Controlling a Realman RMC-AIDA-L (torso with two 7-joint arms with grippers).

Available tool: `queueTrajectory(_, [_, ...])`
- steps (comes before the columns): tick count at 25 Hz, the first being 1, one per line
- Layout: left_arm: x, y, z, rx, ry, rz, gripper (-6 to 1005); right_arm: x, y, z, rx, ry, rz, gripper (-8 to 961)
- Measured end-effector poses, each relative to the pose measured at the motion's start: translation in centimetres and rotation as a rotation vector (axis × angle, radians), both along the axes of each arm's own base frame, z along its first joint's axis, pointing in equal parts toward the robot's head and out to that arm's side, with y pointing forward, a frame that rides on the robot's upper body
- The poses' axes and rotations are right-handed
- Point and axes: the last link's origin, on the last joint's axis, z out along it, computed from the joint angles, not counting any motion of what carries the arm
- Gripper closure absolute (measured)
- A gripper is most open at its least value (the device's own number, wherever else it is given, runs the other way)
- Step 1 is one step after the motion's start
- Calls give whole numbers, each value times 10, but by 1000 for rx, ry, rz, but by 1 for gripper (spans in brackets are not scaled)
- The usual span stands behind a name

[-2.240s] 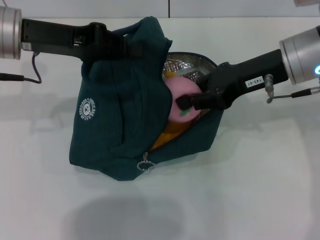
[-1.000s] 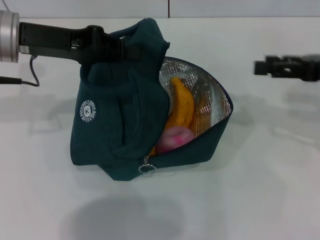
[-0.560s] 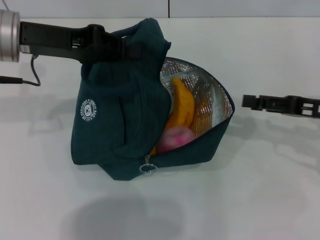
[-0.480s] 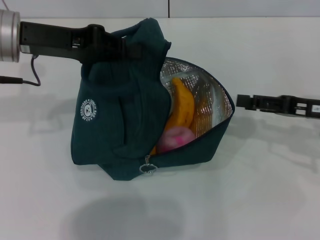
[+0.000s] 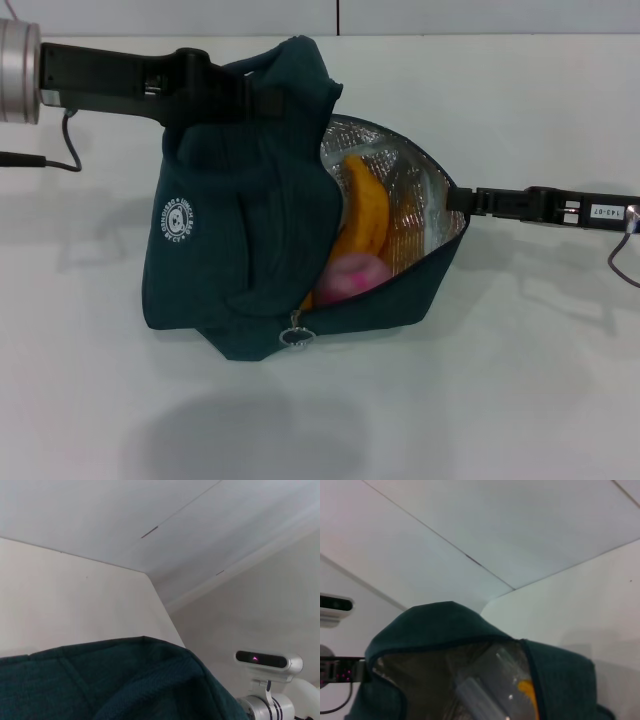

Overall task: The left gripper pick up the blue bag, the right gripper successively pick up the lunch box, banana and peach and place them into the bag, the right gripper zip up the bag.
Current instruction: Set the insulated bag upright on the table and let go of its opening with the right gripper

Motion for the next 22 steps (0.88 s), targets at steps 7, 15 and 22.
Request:
queueTrajectory(7, [-1, 0, 0, -1, 4, 1, 964, 1, 1, -2, 11, -15, 13, 288])
queueTrajectory(15, [0, 0, 0, 0, 6, -4, 964, -3, 2, -5, -4, -16, 28, 711])
queueTrajectory(22, [0, 0, -1, -1, 7, -4, 964, -4, 2, -5, 9, -20, 55, 887])
